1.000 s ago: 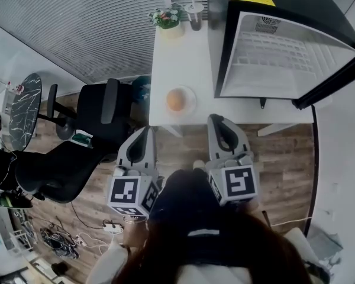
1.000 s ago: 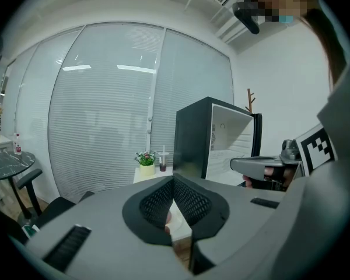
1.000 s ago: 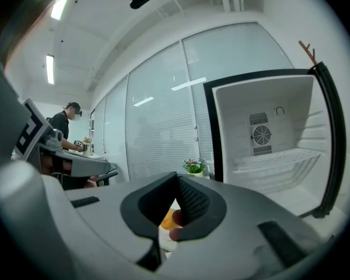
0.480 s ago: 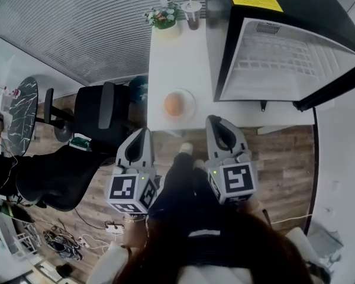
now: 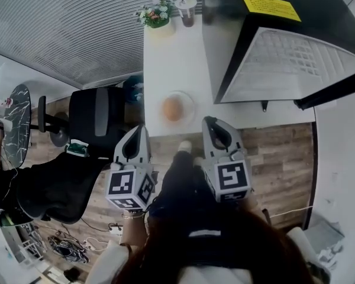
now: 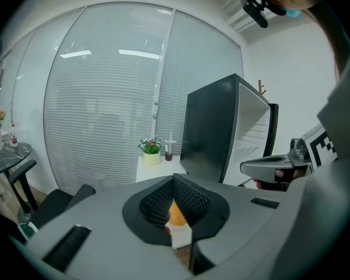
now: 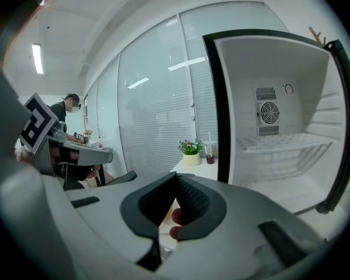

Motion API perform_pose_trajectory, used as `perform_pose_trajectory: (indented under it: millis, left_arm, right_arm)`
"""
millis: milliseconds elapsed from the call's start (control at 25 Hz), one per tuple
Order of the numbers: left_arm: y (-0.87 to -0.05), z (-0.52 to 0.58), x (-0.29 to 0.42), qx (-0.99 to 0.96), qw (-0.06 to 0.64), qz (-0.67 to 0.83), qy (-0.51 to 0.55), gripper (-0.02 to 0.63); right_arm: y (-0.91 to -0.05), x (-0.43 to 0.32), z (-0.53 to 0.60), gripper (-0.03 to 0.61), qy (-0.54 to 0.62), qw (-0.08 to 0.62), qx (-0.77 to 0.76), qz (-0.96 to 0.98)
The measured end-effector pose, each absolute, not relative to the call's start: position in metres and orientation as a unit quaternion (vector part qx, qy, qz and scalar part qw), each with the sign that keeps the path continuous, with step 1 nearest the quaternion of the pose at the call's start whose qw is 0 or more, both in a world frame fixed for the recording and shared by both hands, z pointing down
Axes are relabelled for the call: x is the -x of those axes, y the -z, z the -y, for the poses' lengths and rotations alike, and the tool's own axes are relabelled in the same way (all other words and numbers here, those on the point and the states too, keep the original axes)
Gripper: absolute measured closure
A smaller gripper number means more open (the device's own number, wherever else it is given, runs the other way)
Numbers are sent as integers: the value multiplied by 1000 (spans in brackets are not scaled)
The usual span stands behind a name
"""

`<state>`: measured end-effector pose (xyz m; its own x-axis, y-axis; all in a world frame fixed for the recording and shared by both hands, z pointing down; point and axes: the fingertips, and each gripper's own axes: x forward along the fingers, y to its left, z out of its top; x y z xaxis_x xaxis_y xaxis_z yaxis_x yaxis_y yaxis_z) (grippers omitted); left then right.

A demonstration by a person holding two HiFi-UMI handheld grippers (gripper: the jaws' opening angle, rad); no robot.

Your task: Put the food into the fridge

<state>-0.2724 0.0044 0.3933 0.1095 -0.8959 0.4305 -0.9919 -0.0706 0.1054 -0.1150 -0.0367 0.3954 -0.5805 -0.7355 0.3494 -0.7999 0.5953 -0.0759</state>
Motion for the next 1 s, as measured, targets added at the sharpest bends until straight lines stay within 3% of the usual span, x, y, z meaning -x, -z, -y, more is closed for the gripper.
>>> perform_pose_trajectory:
  millis: [1000]
  left_arm:
    - [-509,38,304,-722,304,587,-204,588]
  right_arm:
    - [-485,130,65,580,-172,244,-463,834]
